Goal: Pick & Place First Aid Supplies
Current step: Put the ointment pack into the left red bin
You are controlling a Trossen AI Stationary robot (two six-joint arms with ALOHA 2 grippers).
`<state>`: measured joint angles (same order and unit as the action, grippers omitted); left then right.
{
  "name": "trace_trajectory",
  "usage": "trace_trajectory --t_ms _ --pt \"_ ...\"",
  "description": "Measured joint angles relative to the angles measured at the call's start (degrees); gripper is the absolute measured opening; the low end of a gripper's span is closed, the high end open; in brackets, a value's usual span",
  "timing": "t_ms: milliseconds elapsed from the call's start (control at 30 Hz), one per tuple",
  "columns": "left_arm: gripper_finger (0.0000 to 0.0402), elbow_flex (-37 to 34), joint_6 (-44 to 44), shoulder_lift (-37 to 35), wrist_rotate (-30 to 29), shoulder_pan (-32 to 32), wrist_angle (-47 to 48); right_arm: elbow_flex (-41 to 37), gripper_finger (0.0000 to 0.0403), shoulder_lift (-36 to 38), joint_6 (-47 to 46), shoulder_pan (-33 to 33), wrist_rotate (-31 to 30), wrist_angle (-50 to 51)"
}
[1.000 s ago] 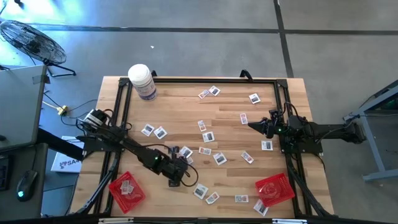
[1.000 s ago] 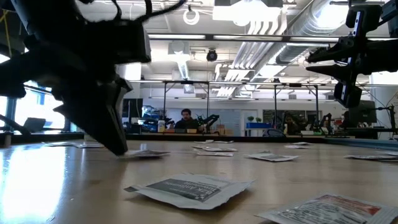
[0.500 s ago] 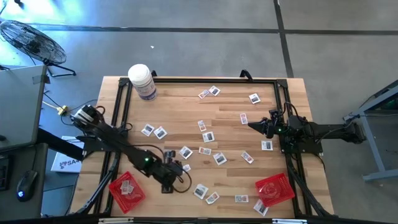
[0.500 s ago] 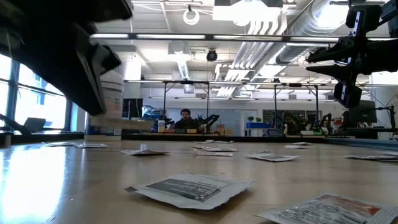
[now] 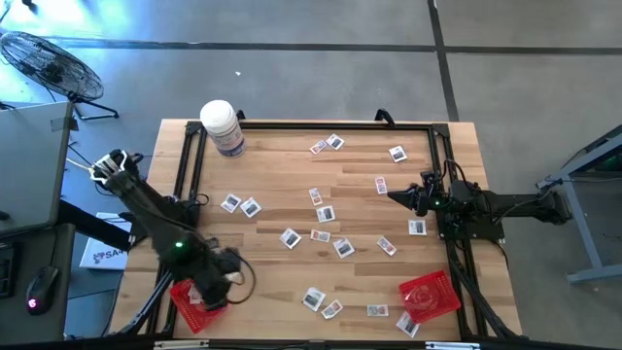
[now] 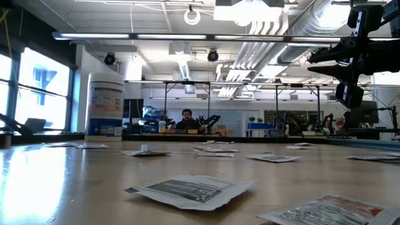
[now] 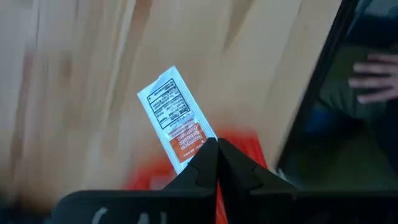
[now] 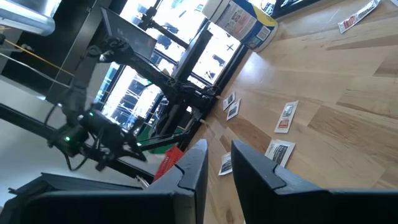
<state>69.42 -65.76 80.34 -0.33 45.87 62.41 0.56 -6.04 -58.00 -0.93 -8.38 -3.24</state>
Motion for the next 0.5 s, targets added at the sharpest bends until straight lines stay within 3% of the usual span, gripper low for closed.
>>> trace_trajectory --t_ms 133,233,400,500 --pt "0.0000 4.4 -12.9 -0.4 7.1 4.0 6.8 0.0 0.0064 -0.1 0.0 0.0 0.0 0.0" --pt "0.0000 5.1 -21.7 -0.4 9.5 8.0 6.2 0.0 0.0064 -0.1 0.0 0.0 0.0 0.0" --pt "0.0000 2.2 -35.6 0.6 10.0 13.6 6.7 0.0 0.0064 -0.1 0.0 0.0 0.0 0.0" --pt "0.0000 -0.6 -38.8 1.6 7.3 15.4 6.5 0.0 0.0064 -0.1 0.0 0.0 0.0 0.0"
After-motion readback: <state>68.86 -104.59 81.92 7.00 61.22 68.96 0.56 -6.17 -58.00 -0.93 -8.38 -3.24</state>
